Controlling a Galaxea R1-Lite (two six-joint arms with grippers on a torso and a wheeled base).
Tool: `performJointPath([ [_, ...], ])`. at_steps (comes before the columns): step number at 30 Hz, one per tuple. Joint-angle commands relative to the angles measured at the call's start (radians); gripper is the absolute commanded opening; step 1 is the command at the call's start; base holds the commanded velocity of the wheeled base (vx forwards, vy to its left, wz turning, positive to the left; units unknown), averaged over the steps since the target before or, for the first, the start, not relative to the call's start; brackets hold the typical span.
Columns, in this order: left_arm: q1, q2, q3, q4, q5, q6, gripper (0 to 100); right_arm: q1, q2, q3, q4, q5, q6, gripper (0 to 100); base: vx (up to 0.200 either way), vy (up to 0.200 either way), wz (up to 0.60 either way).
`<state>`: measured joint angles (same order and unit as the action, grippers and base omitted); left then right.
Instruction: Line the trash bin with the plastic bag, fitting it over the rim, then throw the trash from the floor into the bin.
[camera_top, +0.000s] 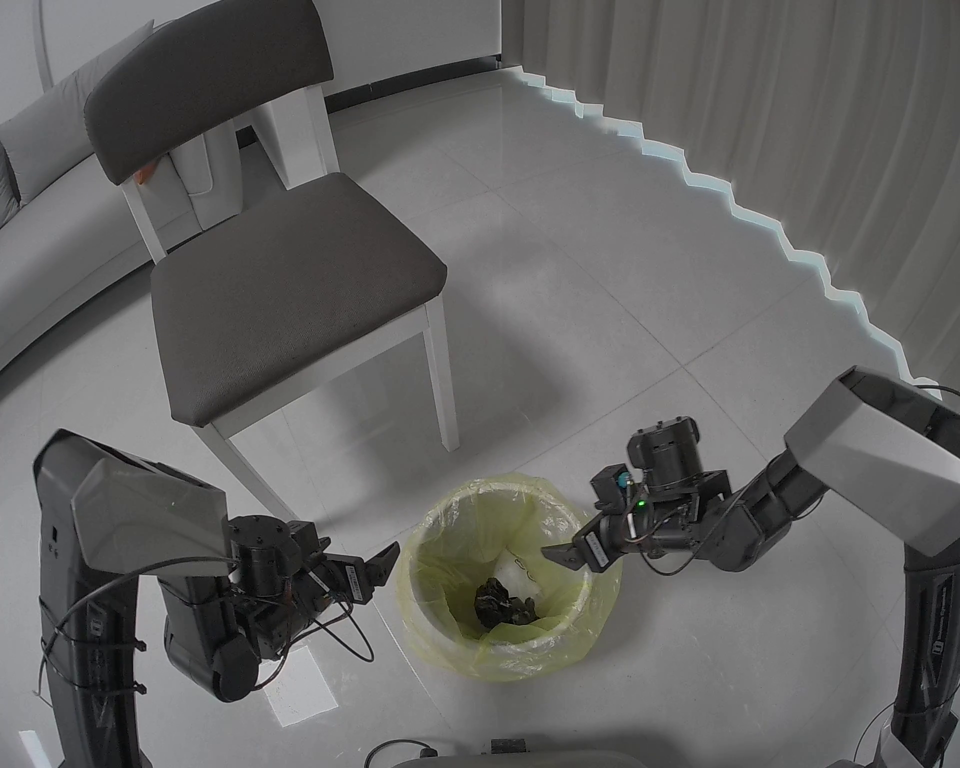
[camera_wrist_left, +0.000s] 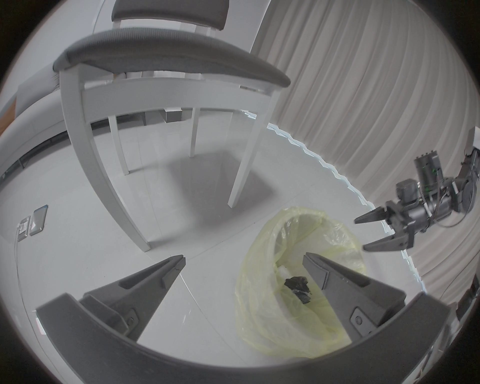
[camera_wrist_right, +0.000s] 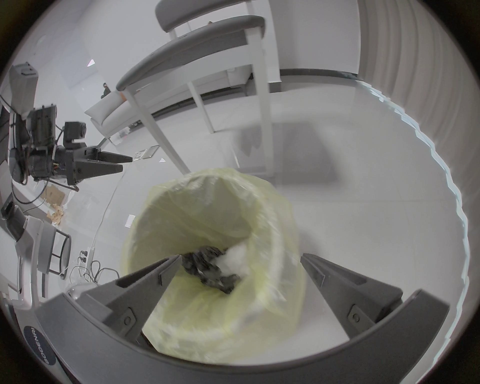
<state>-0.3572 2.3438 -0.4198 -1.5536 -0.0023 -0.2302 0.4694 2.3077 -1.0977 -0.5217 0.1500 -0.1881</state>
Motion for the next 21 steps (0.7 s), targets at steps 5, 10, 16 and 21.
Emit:
performJointPath([
  [5,0.029,0.212,-0.151,-0.008,0.001,0.051,100,-0.14,-0.071,0.111,-0.006,0.0,-0.047,100,0.0,0.0,0.0],
  [10,0.04,0.241,-0.237,0.072,0.001,0.065,100,-0.159,-0.073,0.137,-0.006,0.0,-0.063,100,0.0,0.0,0.0],
  [16,0.041,0.259,-0.303,0.136,0.002,0.074,100,-0.173,-0.059,0.15,-0.006,0.0,-0.083,100,0.0,0.0,0.0],
  [21,0.047,0.256,-0.333,0.153,0.002,0.103,100,-0.181,-0.03,0.148,-0.006,0.0,-0.096,100,0.0,0.0,0.0],
])
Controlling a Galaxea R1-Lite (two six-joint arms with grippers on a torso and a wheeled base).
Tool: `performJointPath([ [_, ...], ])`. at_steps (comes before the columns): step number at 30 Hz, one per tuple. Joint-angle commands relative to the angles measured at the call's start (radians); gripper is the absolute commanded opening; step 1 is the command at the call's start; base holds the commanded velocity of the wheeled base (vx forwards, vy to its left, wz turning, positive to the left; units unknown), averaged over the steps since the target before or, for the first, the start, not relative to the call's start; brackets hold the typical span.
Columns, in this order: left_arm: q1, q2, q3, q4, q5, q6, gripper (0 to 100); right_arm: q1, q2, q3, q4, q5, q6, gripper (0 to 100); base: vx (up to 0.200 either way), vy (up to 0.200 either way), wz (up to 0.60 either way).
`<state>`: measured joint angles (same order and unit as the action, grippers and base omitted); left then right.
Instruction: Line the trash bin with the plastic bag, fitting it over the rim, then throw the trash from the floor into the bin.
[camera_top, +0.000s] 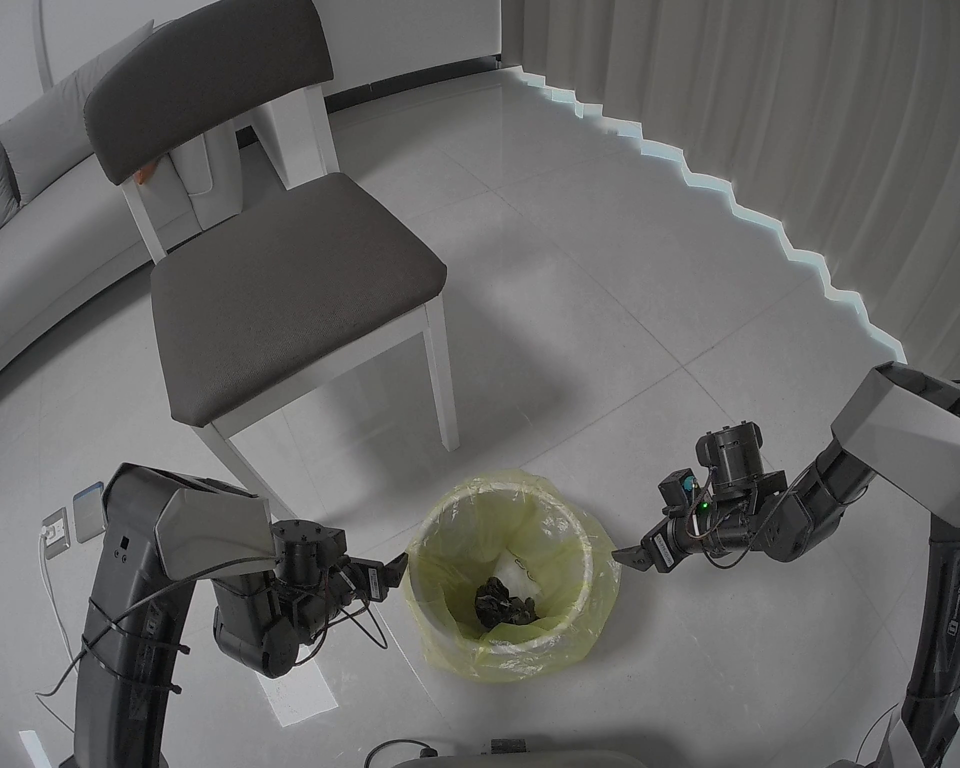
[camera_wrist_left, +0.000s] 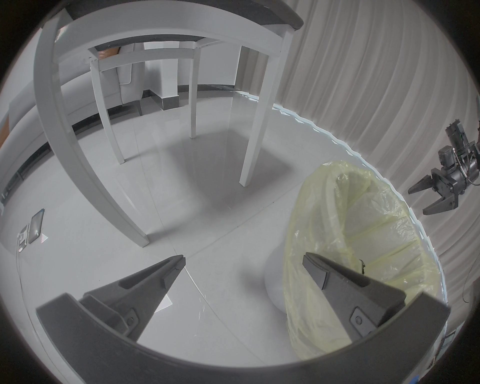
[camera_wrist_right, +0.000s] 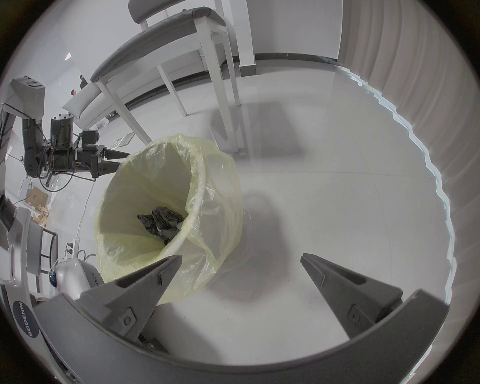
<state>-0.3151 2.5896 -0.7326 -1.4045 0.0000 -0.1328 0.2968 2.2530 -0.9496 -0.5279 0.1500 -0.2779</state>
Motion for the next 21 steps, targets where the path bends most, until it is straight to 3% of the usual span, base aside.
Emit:
performJointPath([
  [1,0.008,0.004,-0.014,0.004,0.0,0.004,100,-0.01,0.037,-0.003,0.0,0.0,-0.012,100,0.0,0.0,0.0],
  [8,0.027,-0.051,0.065,-0.036,-0.006,-0.002,100,-0.018,0.142,-0.055,-0.04,0.002,-0.023,100,0.0,0.0,0.0],
  [11,0.028,-0.091,0.134,-0.09,-0.009,-0.004,100,-0.018,0.235,-0.155,-0.057,0.008,-0.021,100,0.0,0.0,0.0],
  [18,0.028,-0.184,0.211,-0.133,-0.011,-0.005,100,-0.016,0.278,-0.351,0.174,0.008,-0.021,100,0.0,0.0,0.0],
  [21,0.028,-0.217,0.231,-0.136,-0.011,-0.005,100,-0.011,0.29,-0.382,0.183,0.006,-0.021,100,0.0,0.0,0.0],
])
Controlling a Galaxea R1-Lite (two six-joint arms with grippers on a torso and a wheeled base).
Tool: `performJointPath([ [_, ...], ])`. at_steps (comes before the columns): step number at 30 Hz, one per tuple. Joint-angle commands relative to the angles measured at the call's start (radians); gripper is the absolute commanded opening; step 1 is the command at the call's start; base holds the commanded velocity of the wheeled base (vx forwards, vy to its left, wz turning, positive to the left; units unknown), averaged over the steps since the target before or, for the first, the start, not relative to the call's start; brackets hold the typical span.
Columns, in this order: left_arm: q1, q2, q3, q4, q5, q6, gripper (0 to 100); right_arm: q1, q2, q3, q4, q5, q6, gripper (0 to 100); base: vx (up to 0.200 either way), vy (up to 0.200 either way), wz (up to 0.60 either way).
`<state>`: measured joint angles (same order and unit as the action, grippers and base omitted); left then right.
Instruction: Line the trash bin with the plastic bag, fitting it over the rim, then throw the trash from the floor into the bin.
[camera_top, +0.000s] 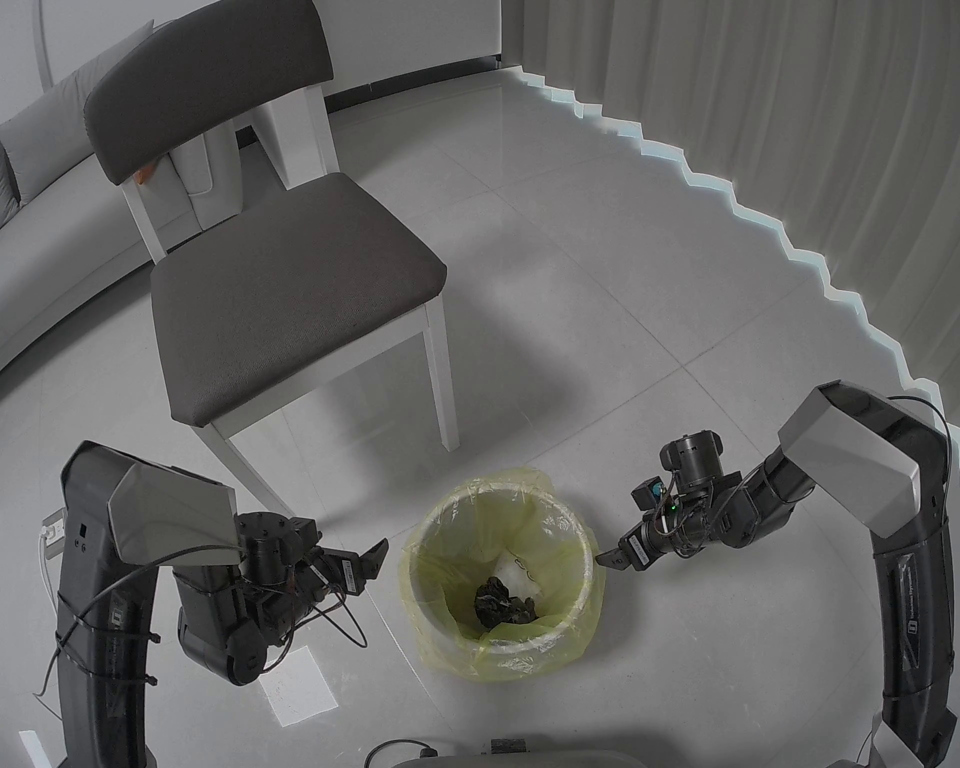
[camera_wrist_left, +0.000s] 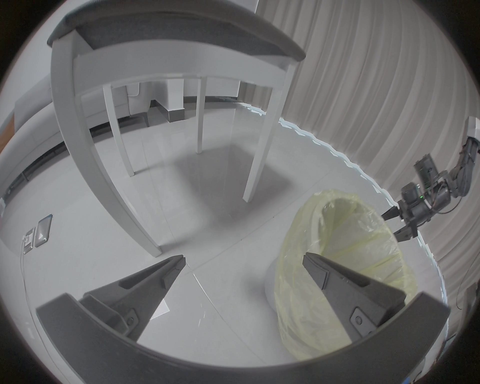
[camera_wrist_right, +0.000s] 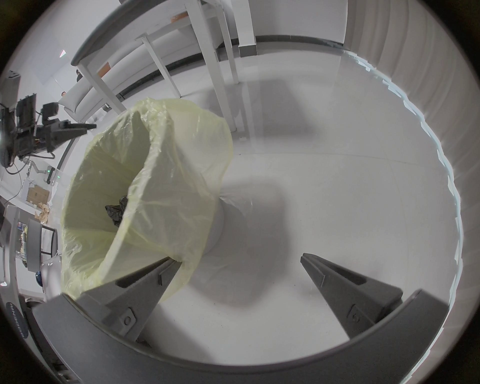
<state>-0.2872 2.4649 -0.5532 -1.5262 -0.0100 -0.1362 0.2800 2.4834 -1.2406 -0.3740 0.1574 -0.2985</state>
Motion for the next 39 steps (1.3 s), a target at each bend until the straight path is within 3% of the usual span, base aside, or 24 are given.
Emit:
performJointPath([
  [1,0.0,-0.103,0.056,-0.014,-0.001,-0.002,100,0.007,0.065,-0.095,0.029,-0.001,-0.001,100,0.0,0.0,0.0],
  [6,0.007,-0.126,0.073,-0.014,-0.001,-0.003,100,0.002,0.048,-0.068,0.03,-0.003,-0.01,100,0.0,0.0,0.0],
  [11,0.01,-0.185,0.147,-0.045,-0.002,-0.013,100,-0.048,-0.121,0.081,0.021,-0.006,-0.031,100,0.0,0.0,0.0],
  [17,0.016,-0.368,0.225,-0.045,-0.007,-0.023,100,-0.139,-0.446,0.331,-0.063,-0.01,-0.036,100,0.0,0.0,0.0],
  [23,0.019,-0.566,0.323,-0.045,-0.007,-0.023,100,-0.177,-0.736,0.533,-0.189,-0.019,-0.011,100,0.0,0.0,0.0],
  [27,0.022,-0.801,0.44,-0.045,-0.005,-0.013,100,-0.182,-1.066,0.731,-0.325,-0.061,0.114,100,0.0,0.0,0.0],
  [33,0.025,-1.021,0.553,-0.005,0.007,-0.013,100,-0.182,-1.376,0.837,-0.33,-0.061,0.193,100,0.0,0.0,0.0],
  [39,0.057,-1.431,0.546,0.359,0.027,-0.013,100,-0.188,-1.712,0.971,-0.259,-0.061,0.257,100,0.0,0.0,0.0],
])
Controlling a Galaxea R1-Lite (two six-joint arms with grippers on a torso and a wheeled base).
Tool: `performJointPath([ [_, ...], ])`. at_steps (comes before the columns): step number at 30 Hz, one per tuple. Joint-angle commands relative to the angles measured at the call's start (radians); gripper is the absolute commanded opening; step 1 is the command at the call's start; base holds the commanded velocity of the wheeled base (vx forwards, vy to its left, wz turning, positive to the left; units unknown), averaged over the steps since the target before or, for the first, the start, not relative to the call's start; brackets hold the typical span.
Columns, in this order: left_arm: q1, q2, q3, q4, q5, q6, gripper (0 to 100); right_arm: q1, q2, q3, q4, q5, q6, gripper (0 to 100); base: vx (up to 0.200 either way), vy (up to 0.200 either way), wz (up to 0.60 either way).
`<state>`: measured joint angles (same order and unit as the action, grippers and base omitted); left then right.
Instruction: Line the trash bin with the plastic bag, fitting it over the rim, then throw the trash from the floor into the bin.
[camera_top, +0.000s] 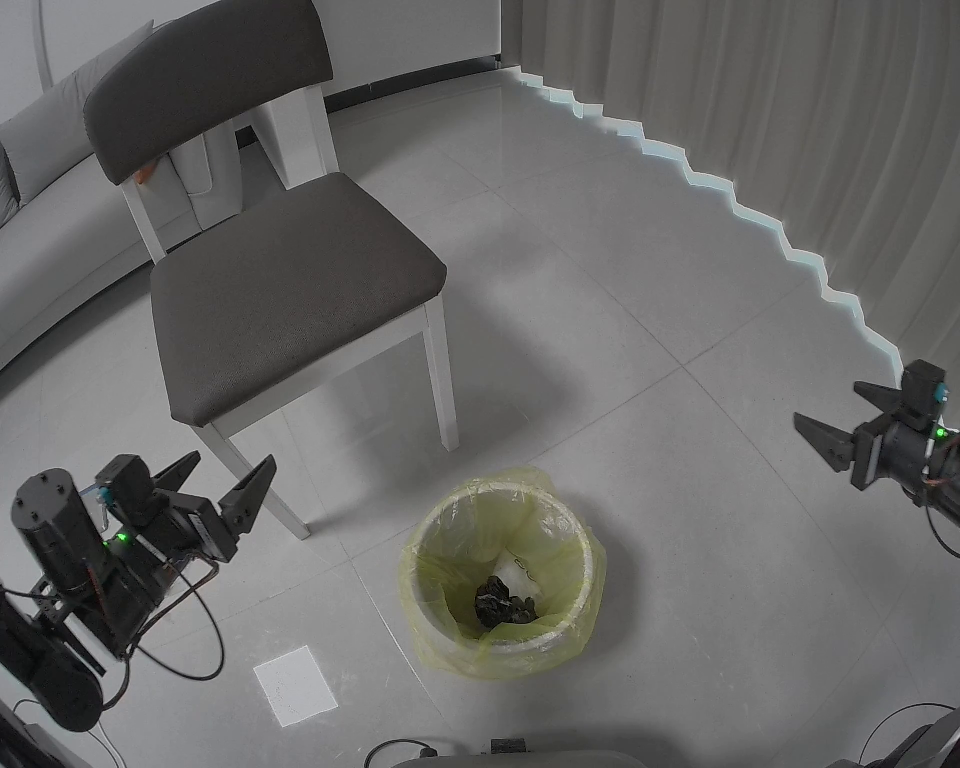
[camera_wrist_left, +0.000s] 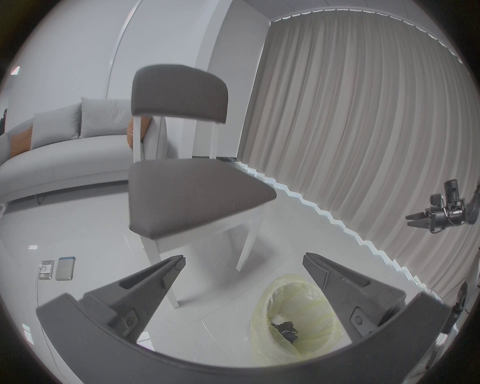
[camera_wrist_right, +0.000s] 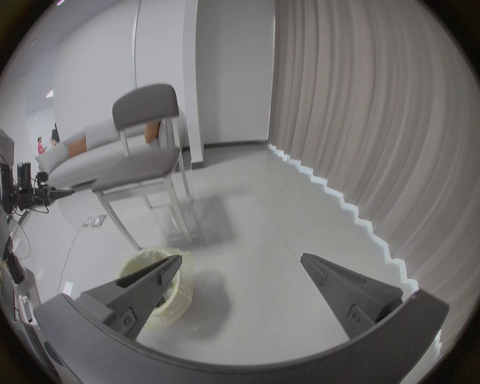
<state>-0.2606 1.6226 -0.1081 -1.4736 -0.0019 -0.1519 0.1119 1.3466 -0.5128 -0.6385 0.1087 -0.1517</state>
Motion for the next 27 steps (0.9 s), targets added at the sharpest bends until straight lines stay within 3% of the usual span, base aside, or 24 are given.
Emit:
performJointPath([
  [1,0.032,-0.659,0.09,0.378,0.02,0.003,100,-0.023,-0.63,0.261,0.025,-0.011,0.11,100,0.0,0.0,0.0],
  [5,0.032,-0.92,0.025,0.691,0.025,0.003,100,-0.024,-0.822,0.303,0.14,0.003,0.121,100,0.0,0.0,0.0],
  [7,0.034,-1.08,-0.03,0.912,0.026,0.003,100,-0.024,-0.949,0.318,0.249,0.008,0.15,100,0.0,0.0,0.0],
  [9,0.078,-1.155,-0.061,1.059,0.028,0.0,100,-0.023,-1.057,0.315,0.361,0.02,0.182,100,0.0,0.0,0.0],
  [13,0.164,-1.303,-0.042,1.145,-0.038,-0.006,100,-0.018,-1.25,0.306,0.565,0.091,0.23,100,0.0,0.0,0.0],
  [14,0.173,-1.336,-0.028,1.159,-0.055,-0.006,100,-0.021,-1.259,0.31,0.579,0.081,0.238,100,0.0,0.0,0.0],
  [19,0.219,-1.466,-0.004,1.251,-0.067,-0.006,100,-0.02,-1.251,0.312,0.569,0.049,0.27,100,0.0,0.0,0.0],
  [23,0.259,-1.601,-0.002,1.409,-0.087,-0.006,100,-0.097,-1.281,0.303,0.583,0.101,0.276,100,0.0,0.0,0.0],
  [25,0.267,-1.623,0.004,1.431,-0.092,-0.009,100,-0.112,-1.344,0.327,0.591,0.141,0.271,100,0.0,0.0,0.0],
  [27,0.267,-1.621,0.03,1.42,-0.084,-0.008,100,-0.113,-1.347,0.372,0.583,0.129,0.271,100,0.0,0.0,0.0],
])
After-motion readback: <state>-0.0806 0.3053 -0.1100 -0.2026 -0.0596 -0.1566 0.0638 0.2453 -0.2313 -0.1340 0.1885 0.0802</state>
